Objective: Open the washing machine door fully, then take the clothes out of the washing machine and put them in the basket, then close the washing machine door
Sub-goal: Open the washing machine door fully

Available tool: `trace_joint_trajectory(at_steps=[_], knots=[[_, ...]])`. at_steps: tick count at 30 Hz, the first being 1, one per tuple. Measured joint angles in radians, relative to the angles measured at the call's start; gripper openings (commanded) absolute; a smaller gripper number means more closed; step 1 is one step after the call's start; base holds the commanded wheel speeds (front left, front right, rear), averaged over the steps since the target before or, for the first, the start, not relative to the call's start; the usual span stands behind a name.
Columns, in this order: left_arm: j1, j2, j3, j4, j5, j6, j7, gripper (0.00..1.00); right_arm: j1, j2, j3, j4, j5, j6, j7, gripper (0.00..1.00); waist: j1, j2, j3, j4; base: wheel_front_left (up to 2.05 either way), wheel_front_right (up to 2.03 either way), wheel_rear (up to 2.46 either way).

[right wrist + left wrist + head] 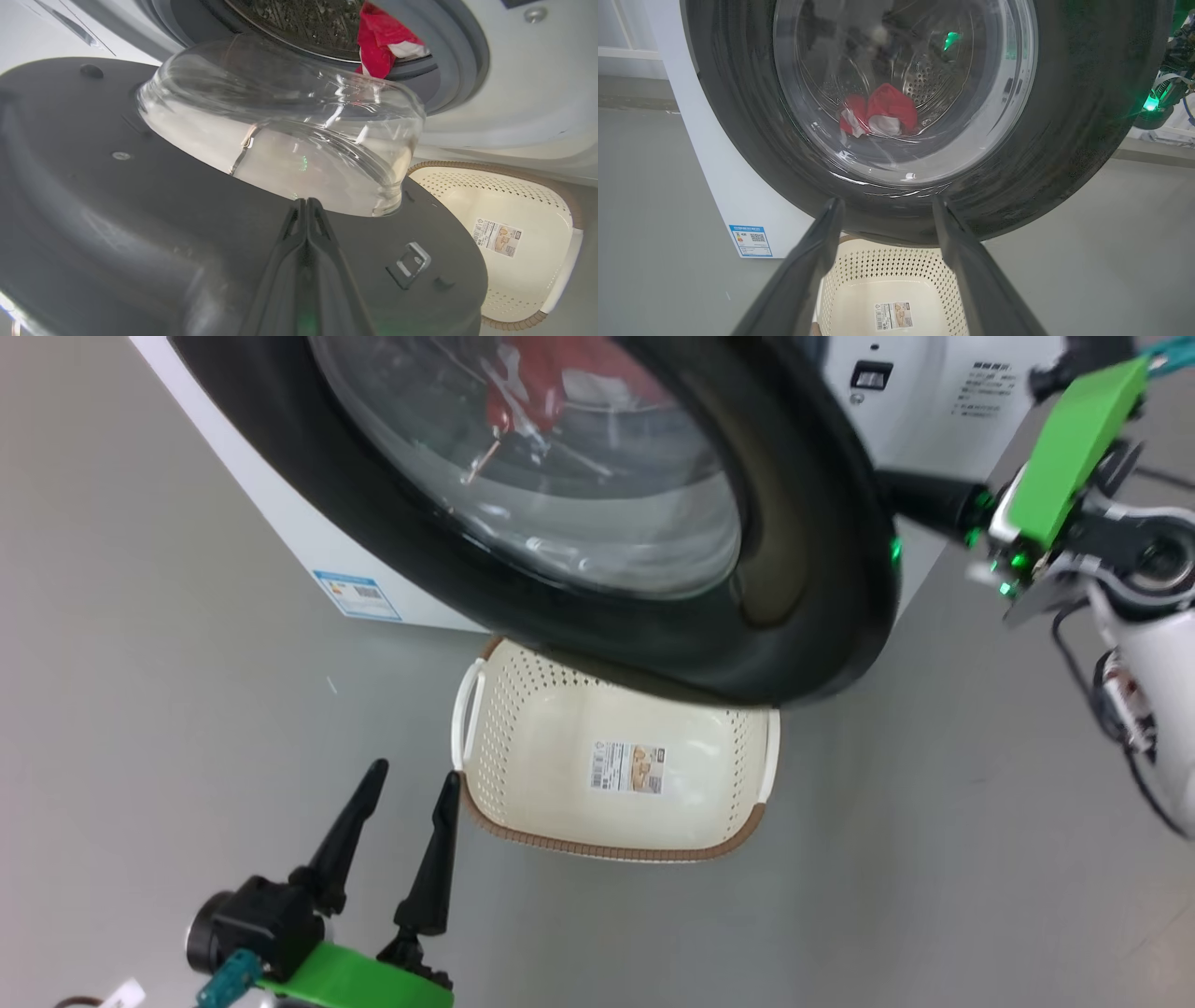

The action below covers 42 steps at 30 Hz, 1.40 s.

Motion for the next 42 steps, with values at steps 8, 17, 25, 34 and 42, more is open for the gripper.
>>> trace_joint_trajectory(at_steps=[8, 17, 25, 34, 42], knots=[[0.048, -0.002, 0.000, -0.001, 0.003, 0.000, 0.000, 1.00, 0.119, 0.013, 0.013, -0.094, 0.006, 0.000, 0.021, 0.00, 0.0000, 0.0000, -0.055, 0.007, 0.00, 0.00, 0.00], [0.110, -0.002, 0.005, -0.005, 0.014, 0.000, -0.003, 1.00, 0.240, 0.028, 0.032, -0.187, 0.016, 0.000, 0.042, 0.00, 0.0000, 0.0000, -0.117, 0.024, 0.00, 0.00, 0.00], [0.170, -0.004, 0.007, -0.012, 0.030, 0.000, -0.003, 1.00, 0.383, 0.053, 0.045, -0.300, 0.016, 0.000, 0.049, 0.00, 0.0000, 0.0000, -0.182, 0.062, 0.00, 0.00, 0.00], [0.205, -0.003, 0.017, -0.022, 0.039, 0.000, -0.003, 1.00, 0.479, 0.090, 0.056, -0.376, 0.016, 0.000, 0.048, 0.00, -0.0001, 0.0000, -0.229, 0.120, 0.00, 0.00, 0.00], [0.221, -0.004, 0.027, -0.034, 0.039, 0.000, -0.003, 1.00, 0.520, 0.127, 0.061, -0.409, 0.011, 0.000, 0.036, 0.00, -0.0001, 0.0000, -0.250, 0.184, 0.00, 0.00, 0.00]])
